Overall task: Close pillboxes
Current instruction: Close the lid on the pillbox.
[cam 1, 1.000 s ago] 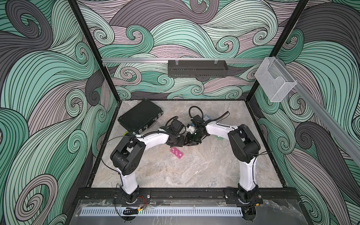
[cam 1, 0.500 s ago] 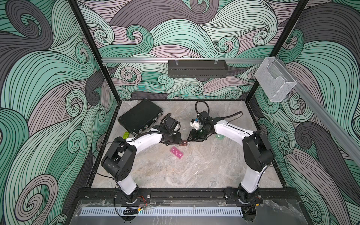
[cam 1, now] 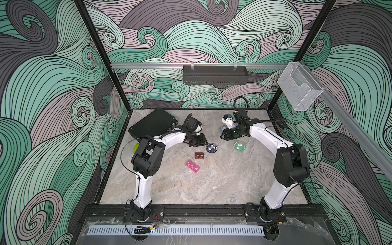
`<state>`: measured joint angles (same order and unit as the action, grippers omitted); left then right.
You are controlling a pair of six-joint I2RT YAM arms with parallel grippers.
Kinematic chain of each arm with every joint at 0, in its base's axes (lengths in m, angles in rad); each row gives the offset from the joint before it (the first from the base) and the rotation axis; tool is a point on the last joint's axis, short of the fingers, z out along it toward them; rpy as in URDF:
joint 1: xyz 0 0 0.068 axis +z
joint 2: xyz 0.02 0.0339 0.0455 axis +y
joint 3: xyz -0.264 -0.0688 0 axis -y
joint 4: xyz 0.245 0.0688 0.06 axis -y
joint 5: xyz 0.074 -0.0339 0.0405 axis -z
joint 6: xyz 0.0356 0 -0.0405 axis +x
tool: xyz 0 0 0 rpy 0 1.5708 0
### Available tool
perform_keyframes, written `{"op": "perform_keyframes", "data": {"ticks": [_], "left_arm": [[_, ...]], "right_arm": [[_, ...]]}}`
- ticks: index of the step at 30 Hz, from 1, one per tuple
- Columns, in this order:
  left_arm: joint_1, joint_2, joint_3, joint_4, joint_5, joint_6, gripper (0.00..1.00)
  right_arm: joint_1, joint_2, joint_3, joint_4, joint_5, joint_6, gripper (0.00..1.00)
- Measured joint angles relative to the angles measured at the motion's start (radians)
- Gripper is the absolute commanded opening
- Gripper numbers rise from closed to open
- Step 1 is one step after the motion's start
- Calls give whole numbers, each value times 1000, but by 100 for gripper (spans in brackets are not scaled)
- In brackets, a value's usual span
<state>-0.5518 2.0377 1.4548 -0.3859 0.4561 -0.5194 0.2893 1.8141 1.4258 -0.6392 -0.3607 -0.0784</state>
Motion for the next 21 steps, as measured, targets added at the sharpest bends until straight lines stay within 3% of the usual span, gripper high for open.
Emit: {"op": "perform_keyframes", "data": {"ticks": [7,17,21], "left_arm": [[0,54,3,-3,21,8,35],[-11,68,4,3,27,12,31],[-14,68,4,6,27,12,29]], "right_arm": [[8,48,35,3,11,-108,38],[43,94,55,11,26,-152,36],[50,109,55,11,29,-153,30]]}}
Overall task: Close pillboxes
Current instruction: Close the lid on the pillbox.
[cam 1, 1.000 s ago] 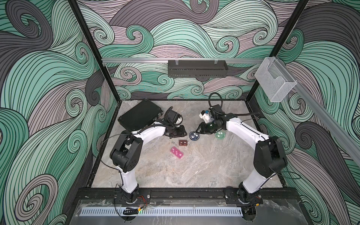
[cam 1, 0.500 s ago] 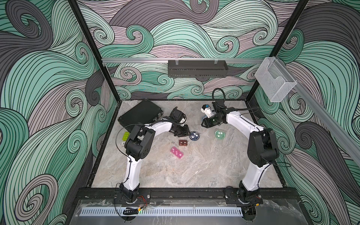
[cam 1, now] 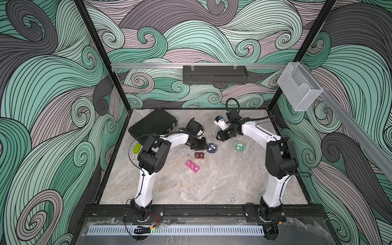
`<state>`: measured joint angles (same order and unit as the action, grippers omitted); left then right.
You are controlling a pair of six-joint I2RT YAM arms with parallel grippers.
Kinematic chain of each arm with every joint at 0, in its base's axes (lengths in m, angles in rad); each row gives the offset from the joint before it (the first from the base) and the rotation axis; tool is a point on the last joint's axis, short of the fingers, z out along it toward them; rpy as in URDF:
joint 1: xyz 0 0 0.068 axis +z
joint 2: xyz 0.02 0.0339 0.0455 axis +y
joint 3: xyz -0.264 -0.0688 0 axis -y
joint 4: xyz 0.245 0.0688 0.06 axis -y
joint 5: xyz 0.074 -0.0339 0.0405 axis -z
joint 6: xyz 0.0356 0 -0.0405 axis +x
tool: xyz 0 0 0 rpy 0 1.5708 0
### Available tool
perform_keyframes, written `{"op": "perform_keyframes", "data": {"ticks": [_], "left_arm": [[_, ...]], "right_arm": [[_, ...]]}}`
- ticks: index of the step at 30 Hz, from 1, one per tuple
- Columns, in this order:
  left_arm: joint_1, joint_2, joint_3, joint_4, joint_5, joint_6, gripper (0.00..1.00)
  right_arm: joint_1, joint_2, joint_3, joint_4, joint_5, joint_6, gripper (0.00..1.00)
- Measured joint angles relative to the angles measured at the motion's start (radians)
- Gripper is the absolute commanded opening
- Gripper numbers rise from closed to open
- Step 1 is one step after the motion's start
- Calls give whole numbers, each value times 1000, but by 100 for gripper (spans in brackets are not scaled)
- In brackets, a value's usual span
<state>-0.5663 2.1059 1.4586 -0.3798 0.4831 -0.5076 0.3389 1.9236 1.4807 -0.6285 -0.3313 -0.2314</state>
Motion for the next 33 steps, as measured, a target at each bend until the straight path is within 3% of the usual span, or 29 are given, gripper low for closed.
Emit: {"op": "perform_keyframes", "data": {"ticks": [23,33], "left_arm": [[-8,0,-58,107,-4,-77,21],[-8,0,-63,124,-10,-93,19]], "right_arm": [[13,2,0,0,19,-2,11],[29,2,0,0,26,-2,10]]}}
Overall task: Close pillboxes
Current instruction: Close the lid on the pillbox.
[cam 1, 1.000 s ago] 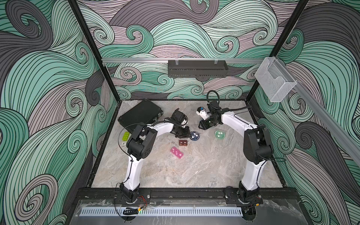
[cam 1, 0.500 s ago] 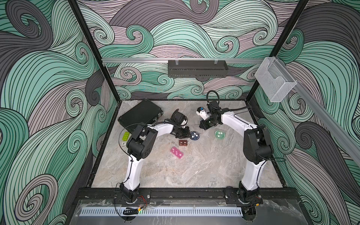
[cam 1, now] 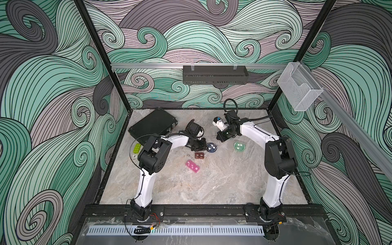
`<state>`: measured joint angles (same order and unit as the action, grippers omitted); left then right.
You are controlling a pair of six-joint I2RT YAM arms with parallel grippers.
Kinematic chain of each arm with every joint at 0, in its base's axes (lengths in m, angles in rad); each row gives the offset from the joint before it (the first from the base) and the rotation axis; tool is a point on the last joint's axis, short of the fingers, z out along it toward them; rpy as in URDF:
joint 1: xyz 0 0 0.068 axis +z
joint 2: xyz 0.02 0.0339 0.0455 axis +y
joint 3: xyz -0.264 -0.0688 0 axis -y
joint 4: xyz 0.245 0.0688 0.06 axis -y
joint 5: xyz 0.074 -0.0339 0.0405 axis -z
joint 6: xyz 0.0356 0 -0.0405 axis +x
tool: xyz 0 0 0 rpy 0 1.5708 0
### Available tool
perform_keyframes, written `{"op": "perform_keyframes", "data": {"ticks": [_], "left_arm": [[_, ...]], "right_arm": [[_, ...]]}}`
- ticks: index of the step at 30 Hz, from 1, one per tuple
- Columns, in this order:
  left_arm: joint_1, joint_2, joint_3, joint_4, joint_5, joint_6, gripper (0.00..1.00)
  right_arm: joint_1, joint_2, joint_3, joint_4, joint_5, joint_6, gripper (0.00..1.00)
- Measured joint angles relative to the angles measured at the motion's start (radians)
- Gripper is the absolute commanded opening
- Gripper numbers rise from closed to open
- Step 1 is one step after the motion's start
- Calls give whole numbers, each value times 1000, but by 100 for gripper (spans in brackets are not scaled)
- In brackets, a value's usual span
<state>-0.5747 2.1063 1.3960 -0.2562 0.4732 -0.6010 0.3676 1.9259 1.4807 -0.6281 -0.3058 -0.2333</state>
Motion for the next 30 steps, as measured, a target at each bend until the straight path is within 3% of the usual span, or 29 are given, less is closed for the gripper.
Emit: {"op": "perform_keyframes", "data": {"ticks": [10,20,30], "left_arm": [[-12,0,-6,7,-6,-10,19],[-17,-1,-29,40,-9,-13,30],[-17,-31,-68,52,-26,-10,35]], "right_arm": [[51,-2,0,-4,5,3,18],[69,0,-2,-18,-63,48,19],[74,24,-11,-21,-78,83,20]]}}
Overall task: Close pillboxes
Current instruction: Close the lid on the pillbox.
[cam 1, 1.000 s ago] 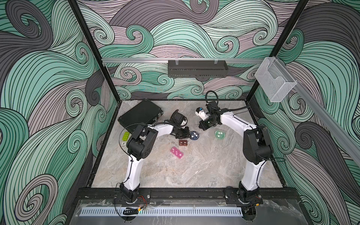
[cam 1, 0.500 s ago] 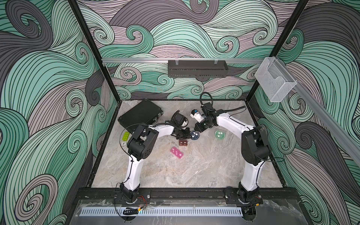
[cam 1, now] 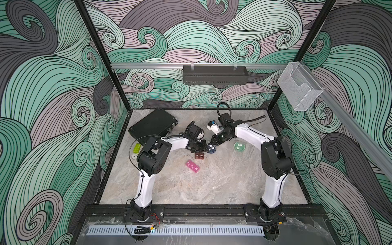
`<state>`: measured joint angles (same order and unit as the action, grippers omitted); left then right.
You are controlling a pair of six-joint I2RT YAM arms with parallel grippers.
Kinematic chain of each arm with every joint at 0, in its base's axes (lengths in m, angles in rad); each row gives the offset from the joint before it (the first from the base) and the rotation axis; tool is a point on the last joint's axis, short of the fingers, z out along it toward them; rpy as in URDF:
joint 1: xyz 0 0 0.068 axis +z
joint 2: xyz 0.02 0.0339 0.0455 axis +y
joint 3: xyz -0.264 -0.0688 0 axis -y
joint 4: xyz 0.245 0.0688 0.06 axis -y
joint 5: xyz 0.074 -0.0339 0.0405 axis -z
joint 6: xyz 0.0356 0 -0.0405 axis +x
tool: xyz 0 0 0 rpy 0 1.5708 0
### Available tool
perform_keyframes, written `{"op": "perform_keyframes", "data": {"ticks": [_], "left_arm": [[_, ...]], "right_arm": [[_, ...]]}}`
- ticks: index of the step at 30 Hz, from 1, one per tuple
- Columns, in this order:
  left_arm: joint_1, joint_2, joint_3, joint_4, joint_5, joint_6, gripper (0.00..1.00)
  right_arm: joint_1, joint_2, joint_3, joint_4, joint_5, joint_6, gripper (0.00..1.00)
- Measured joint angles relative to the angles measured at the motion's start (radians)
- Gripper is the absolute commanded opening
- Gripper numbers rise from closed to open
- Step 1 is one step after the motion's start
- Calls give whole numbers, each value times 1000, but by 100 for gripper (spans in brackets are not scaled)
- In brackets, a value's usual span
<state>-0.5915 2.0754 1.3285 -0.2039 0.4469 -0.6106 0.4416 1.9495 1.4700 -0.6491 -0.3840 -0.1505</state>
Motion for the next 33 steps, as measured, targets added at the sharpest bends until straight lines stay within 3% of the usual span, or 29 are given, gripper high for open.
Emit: {"op": "perform_keyframes", "data": {"ticks": [4,23,33], "left_arm": [[0,-14,-14,7,-3,1,42],[37,-87,-80,-48,-37,67,42],[47,-56,68,-101,-39,70,42]], "right_arm": [[9,13,-5,2,-10,3,20],[17,97,-1,-11,-15,80,22],[17,97,5,-15,10,111,22]]}}
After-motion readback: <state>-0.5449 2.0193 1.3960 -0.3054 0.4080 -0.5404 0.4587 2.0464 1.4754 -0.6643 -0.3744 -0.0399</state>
